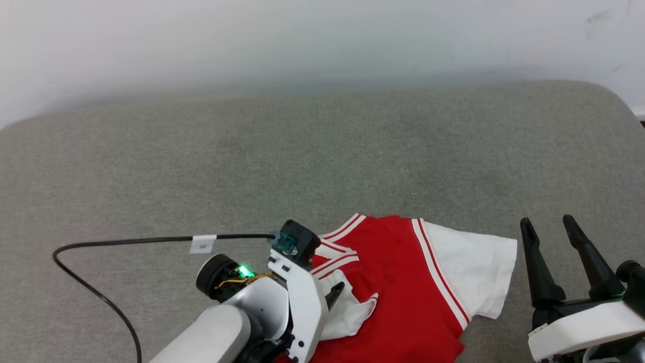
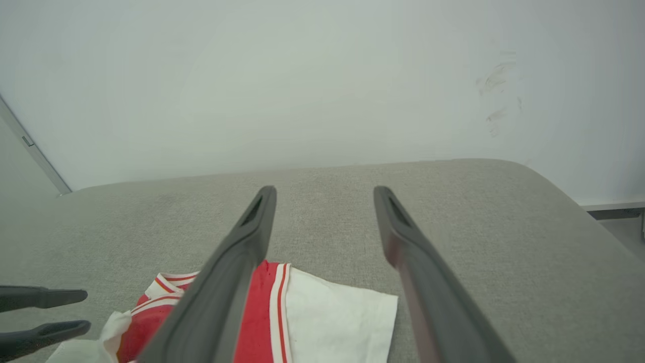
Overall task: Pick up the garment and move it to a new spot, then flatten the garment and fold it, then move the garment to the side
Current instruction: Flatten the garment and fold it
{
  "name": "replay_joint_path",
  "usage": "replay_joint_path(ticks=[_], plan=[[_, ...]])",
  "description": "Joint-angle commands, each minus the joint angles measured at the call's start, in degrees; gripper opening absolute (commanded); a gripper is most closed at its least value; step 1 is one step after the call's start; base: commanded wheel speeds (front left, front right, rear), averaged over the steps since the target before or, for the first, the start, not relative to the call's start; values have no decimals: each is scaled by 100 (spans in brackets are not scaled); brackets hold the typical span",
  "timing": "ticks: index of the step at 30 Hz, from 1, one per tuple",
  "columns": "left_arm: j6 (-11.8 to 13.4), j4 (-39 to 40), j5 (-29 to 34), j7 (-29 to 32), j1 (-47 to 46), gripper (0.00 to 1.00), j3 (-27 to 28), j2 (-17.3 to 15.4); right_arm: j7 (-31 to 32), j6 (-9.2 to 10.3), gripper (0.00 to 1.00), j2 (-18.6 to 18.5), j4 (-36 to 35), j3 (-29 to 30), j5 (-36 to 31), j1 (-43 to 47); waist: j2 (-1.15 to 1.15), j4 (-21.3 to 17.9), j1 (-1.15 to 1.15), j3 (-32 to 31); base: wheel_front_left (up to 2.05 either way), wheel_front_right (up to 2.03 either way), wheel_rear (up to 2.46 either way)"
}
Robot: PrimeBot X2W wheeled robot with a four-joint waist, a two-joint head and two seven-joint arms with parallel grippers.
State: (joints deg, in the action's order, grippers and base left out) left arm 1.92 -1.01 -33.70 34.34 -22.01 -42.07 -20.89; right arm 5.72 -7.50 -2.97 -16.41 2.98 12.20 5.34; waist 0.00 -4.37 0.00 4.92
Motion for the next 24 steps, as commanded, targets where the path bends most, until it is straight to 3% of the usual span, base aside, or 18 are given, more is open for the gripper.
replay_joint_path(ticks=[1,7,8,10,11,18,24], plan=[[-37,-39,-29,43,-83,100,-19,41,-15,2,100,16,25,-8,65,-65,0,-94,0,152,0,0,0],[-217,-383,-127,402,-412,100,-169,160,-125,2,100,15,157,-50,122,-205,0,-218,0,414,0,0,0],[-229,-446,-144,449,-433,74,-183,182,-127,2,100,15,188,-55,123,-214,0,-232,0,433,0,0,0],[-246,-535,-155,486,-493,5,-207,206,-151,2,100,15,237,-49,134,-241,0,-251,0,451,0,0,0],[-266,-587,-194,532,-486,0,-222,215,-166,2,100,15,256,-44,141,-258,0,-255,0,451,0,0,0],[-258,-681,-170,355,-461,0,-186,158,-166,2,100,15,340,64,143,-239,0,-151,0,279,0,0,0],[127,-339,-12,-113,-322,0,208,-138,-117,2,100,14,289,170,133,-90,0,57,0,103,0,0,0]])
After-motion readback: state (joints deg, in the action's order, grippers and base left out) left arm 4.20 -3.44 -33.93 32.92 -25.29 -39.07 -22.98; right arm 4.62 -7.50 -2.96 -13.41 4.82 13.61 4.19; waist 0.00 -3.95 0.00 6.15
